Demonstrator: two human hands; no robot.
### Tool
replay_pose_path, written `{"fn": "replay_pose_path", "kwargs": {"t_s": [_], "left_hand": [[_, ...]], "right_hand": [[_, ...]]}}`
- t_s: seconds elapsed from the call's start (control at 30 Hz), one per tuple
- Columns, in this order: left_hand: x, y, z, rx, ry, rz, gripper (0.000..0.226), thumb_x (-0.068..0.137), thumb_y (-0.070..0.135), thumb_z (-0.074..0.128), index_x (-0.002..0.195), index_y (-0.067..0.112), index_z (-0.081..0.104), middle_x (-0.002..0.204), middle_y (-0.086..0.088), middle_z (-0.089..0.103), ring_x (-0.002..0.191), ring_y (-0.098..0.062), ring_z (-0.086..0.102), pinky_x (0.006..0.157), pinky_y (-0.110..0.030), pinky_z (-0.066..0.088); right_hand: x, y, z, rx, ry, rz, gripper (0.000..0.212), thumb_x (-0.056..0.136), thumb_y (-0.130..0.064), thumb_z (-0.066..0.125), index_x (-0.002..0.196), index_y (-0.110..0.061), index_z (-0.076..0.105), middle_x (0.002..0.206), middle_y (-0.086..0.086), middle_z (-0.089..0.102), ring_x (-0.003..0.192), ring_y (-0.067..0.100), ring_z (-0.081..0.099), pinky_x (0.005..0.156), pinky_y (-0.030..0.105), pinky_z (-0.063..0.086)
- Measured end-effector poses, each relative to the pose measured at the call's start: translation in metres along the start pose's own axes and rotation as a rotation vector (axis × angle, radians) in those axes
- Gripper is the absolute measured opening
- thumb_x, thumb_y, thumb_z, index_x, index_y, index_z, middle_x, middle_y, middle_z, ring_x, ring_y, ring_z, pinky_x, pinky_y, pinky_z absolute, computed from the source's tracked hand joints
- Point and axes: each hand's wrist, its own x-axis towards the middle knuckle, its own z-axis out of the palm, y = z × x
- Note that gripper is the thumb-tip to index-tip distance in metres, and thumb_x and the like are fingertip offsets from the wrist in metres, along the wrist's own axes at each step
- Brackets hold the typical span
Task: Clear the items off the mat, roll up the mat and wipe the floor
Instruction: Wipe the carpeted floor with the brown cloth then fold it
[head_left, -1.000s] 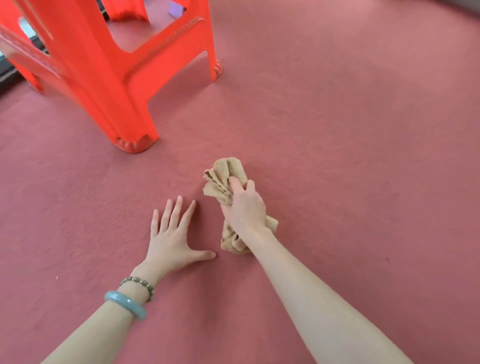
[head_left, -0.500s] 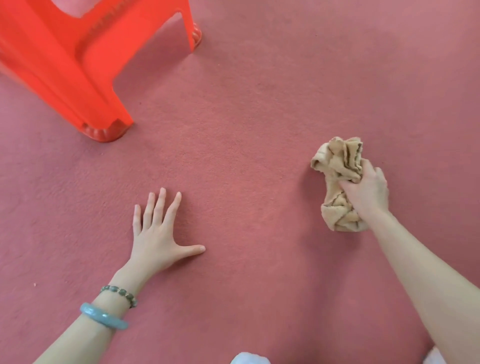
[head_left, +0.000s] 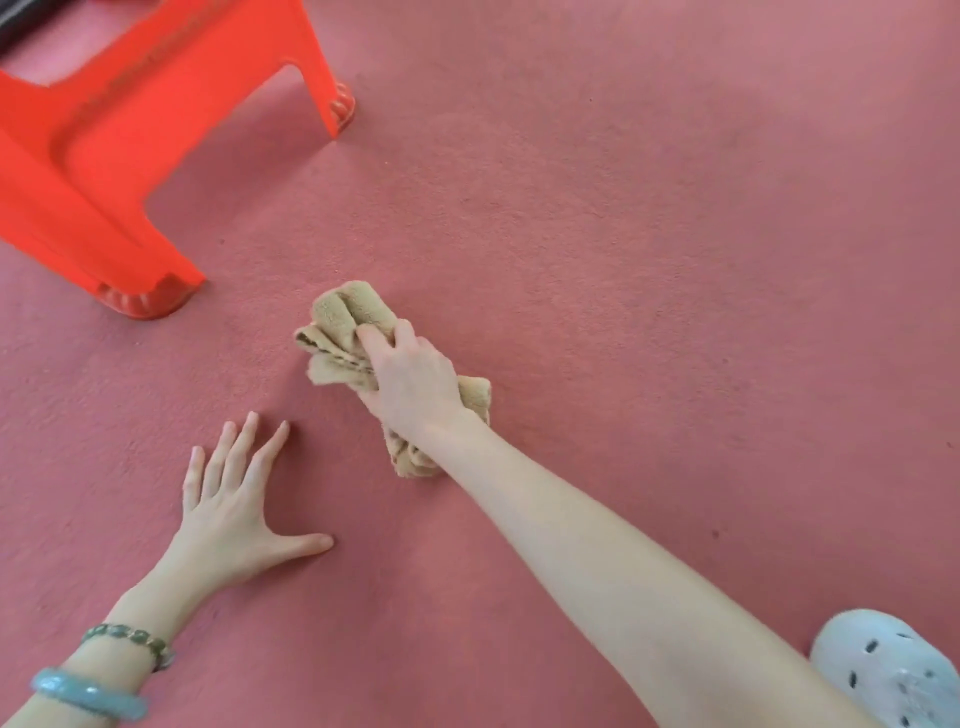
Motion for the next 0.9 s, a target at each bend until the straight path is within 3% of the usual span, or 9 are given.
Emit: {"fn": "replay_pose_path", "kwargs": {"t_s": [0.17, 0.27, 0.47, 0.6, 0.7, 0.9], "left_hand": [[0.014, 0.038, -0.009, -0.057, 0.067, -0.021, 0.127, 0.04, 0.09, 0.047, 0.149, 0.036, 0.008, 0.159, 0.001, -0.002, 0.141, -0.005, -0.02, 0.112, -0.029, -0.023], [0.04, 0.08, -0.012, -0.07, 0.101, 0.062, 0.124, 0.044, 0.091, 0.045, 0.148, 0.038, 0.003, 0.159, 0.003, -0.005, 0.14, -0.004, -0.022, 0.111, -0.027, -0.023], [0.104, 0.166, -0.009, -0.024, 0.112, 0.238, 0.125, 0.046, 0.091, 0.041, 0.151, 0.03, 0.006, 0.159, -0.004, -0.001, 0.145, -0.017, -0.011, 0.116, -0.04, -0.014], [0.133, 0.204, -0.008, 0.034, 0.09, 0.328, 0.128, 0.045, 0.092, 0.038, 0.151, 0.029, 0.005, 0.159, -0.005, 0.0, 0.146, -0.02, -0.009, 0.114, -0.041, -0.014], [0.144, 0.22, -0.004, 0.045, 0.093, 0.353, 0.128, 0.044, 0.092, 0.038, 0.151, 0.029, 0.006, 0.159, -0.005, 0.002, 0.146, -0.022, -0.007, 0.115, -0.042, -0.013], [0.146, 0.219, 0.008, 0.072, 0.094, 0.354, 0.115, 0.053, 0.083, 0.034, 0.151, 0.027, 0.011, 0.159, -0.006, 0.005, 0.146, -0.022, -0.004, 0.115, -0.042, -0.011]], "right_hand": [[0.005, 0.105, -0.058, 0.057, 0.038, 0.186, 0.05, 0.085, -0.032, 0.063, 0.128, -0.014, 0.044, 0.109, 0.012, 0.047, 0.094, 0.034, 0.057, 0.073, 0.036, 0.042], [-0.01, 0.177, -0.098, 0.068, 0.136, 0.368, 0.043, 0.083, -0.032, 0.063, 0.12, -0.015, 0.048, 0.103, 0.01, 0.048, 0.089, 0.034, 0.057, 0.073, 0.036, 0.043], [-0.062, 0.301, -0.165, -0.025, 0.282, 0.691, 0.031, 0.082, -0.024, 0.06, 0.11, -0.014, 0.05, 0.103, 0.014, 0.049, 0.092, 0.038, 0.054, 0.077, 0.039, 0.041], [-0.089, 0.344, -0.188, -0.06, 0.336, 0.861, 0.031, 0.085, -0.026, 0.057, 0.112, -0.013, 0.049, 0.109, 0.018, 0.05, 0.099, 0.041, 0.053, 0.084, 0.043, 0.042], [-0.087, 0.321, -0.175, -0.027, 0.299, 0.747, 0.035, 0.086, -0.032, 0.057, 0.115, -0.015, 0.049, 0.105, 0.017, 0.051, 0.096, 0.041, 0.055, 0.082, 0.041, 0.042], [-0.117, 0.188, -0.096, 0.028, -0.005, 0.229, 0.046, 0.086, -0.033, 0.061, 0.127, -0.015, 0.048, 0.104, 0.014, 0.048, 0.088, 0.036, 0.056, 0.071, 0.042, 0.047]]}}
